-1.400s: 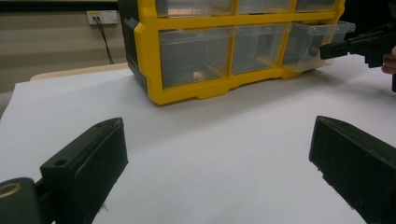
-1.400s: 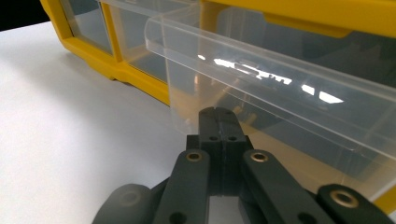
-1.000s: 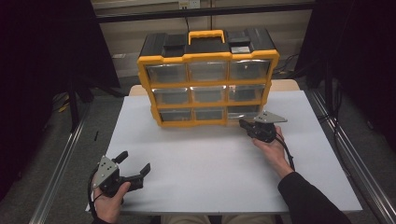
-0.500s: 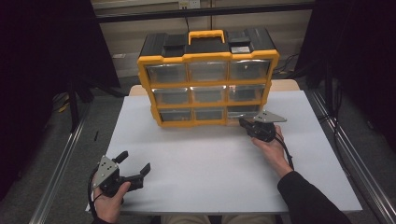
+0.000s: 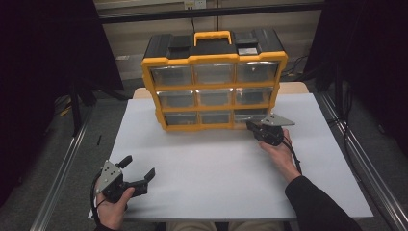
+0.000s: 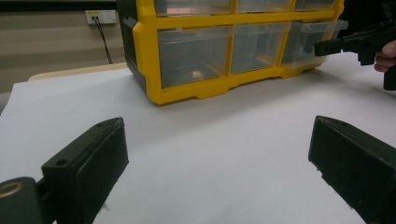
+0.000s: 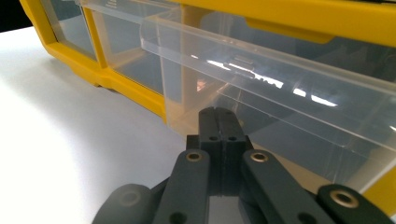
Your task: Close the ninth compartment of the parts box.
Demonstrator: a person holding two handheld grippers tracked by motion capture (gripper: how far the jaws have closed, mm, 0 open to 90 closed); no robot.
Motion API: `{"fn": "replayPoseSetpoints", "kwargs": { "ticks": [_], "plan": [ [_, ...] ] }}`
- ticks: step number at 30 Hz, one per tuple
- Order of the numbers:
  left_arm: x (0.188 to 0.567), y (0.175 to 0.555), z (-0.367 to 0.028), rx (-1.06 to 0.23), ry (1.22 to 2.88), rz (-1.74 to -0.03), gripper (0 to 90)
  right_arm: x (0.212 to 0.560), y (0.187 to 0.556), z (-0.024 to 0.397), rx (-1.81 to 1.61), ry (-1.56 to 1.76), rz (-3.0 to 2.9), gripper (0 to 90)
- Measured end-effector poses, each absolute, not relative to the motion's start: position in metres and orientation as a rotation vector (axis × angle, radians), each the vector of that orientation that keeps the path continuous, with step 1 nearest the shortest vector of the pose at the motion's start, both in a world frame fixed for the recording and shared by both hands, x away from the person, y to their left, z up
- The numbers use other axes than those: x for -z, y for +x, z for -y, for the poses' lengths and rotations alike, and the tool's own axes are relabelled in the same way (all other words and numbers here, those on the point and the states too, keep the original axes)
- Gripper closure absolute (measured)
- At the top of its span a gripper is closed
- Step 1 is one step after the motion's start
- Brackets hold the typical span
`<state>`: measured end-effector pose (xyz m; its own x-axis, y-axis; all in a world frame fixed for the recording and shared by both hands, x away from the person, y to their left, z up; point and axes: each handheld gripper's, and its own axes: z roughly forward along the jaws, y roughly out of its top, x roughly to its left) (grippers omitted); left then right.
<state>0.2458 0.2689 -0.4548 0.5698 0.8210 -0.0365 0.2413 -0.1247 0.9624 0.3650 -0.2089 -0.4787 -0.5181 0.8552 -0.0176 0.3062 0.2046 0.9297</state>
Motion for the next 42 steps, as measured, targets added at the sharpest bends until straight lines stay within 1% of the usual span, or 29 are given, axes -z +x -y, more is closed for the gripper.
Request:
{"fn": "replayPoseSetpoints", "kwargs": {
  "ticks": [42],
  "plan": [
    [0.455, 0.247, -0.270, -0.638, 1.665, -0.899, 4.6, 0.482, 0.383, 0.206, -1.315, 1.109, -1.910, 90.0]
  ]
}}
